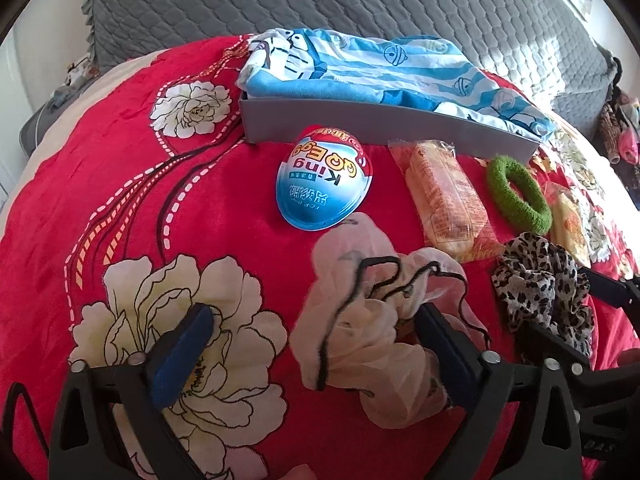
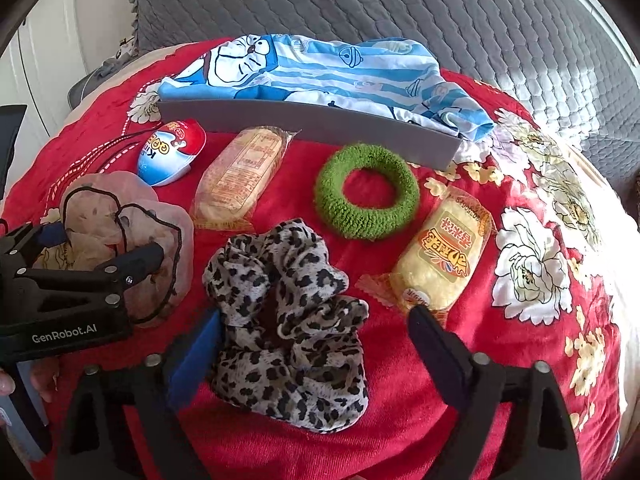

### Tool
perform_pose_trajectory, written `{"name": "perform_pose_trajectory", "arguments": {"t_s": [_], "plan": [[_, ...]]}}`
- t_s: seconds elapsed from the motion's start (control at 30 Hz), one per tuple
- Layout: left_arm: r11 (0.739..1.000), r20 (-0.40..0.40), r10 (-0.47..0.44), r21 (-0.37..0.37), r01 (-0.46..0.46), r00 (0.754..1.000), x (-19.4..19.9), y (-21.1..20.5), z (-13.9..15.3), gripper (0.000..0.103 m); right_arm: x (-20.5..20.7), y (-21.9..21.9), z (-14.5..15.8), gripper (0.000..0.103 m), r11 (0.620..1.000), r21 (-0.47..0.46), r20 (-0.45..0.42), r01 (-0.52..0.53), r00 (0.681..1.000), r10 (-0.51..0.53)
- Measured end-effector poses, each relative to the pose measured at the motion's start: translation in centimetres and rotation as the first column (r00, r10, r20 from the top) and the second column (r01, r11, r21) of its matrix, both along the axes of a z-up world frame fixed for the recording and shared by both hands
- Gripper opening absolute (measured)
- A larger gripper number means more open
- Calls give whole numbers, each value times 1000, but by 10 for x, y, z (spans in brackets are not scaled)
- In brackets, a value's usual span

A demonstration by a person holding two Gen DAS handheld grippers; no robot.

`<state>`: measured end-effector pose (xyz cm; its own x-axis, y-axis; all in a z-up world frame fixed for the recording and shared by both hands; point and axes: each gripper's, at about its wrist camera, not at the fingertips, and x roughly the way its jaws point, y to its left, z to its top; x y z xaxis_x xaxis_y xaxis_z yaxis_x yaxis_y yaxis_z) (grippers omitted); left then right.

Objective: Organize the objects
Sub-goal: 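Grasp the sheer beige scrunchie with the left gripper while the right grasps the leopard scrunchie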

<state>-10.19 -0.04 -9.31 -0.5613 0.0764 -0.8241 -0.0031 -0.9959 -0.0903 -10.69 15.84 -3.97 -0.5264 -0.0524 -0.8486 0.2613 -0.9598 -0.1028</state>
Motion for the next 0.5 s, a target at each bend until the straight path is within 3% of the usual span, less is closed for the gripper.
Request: {"name": "perform_pose_trajectory", "arguments": {"t_s": [0.13, 0.27, 0.5], "plan": [[1000, -3, -7, -5, 7, 1000, 2, 1, 1, 97, 0, 0, 1, 77, 1000, -3, 2, -6, 1000, 6], [999, -5, -31, -10, 31, 1000, 2, 5, 4, 74, 1, -3, -1, 64, 1000, -10, 25, -24, 999, 24], [997, -10, -73, -6, 73, 997, 5, 10, 8, 56, 3, -6, 0, 45, 999, -17, 37, -46, 998, 47]]}}
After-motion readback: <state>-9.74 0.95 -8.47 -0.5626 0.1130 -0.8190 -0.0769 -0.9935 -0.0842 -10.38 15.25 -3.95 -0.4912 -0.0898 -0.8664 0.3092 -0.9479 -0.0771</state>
